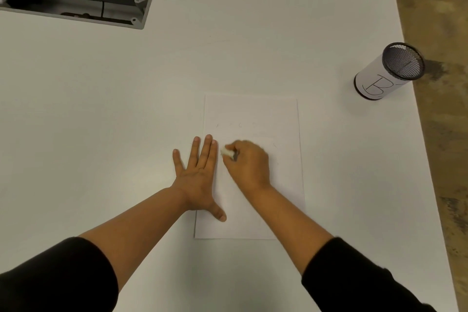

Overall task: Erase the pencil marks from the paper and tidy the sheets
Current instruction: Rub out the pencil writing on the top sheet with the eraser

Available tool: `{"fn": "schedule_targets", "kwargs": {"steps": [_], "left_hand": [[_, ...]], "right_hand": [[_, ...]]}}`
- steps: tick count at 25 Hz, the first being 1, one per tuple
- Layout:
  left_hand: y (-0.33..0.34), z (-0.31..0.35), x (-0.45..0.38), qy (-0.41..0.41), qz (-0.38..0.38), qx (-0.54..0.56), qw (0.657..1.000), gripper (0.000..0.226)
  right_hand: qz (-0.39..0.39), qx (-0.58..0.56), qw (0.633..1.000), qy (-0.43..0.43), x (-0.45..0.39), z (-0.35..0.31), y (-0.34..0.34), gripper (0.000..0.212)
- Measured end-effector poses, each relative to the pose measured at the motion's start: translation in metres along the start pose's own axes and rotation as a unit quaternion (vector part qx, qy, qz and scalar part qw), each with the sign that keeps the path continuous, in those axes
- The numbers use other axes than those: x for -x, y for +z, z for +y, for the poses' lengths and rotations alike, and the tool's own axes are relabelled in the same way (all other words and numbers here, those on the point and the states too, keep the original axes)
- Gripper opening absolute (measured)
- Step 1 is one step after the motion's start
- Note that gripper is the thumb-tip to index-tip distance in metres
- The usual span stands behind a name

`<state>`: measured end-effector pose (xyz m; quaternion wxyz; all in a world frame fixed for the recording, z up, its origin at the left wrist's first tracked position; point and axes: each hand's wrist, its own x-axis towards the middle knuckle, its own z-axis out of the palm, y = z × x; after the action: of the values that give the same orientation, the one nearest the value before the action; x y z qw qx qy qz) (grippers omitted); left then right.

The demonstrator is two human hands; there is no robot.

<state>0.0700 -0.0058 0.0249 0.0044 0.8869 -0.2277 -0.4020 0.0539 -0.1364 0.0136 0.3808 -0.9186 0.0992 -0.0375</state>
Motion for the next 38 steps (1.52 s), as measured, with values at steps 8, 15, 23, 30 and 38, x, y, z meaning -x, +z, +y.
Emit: {"fn": "schedule_targets", "kwargs": {"steps": [8, 15, 23, 30, 38], "left_hand": [[0.002, -0.001, 0.000, 0.002, 0.010, 0.009, 1.000, 0.157], [0.004, -0.002, -0.001, -0.003, 0.020, 0.008, 1.000, 0.157], [-0.011, -0.020, -0.005, -0.016, 0.103, 0.121, 0.987, 0.157], [-0.015, -0.024, -0.022, 0.008, 0.080, -0.019, 0.997, 0.153], [-0.018, -0.011, -0.027, -0.062, 0.058, -0.096, 0.992, 0.156]], "right_hand": [[-0.021, -0.003, 1.000, -0.010, 0.035, -0.003, -0.001, 0.010], [0.020, -0.009, 1.000, 0.011, -0.028, 0.001, 0.002, 0.009], [0.001, -0.419, 0.885, 0.202, -0.025, 0.021, -0.018, 0.018], [-0.053, -0.239, 0.960, 0.137, -0.015, 0.015, -0.014, 0.016], [0.005, -0.002, 1.000, -0.005, -0.023, -0.005, 0.003, 0.007]]}}
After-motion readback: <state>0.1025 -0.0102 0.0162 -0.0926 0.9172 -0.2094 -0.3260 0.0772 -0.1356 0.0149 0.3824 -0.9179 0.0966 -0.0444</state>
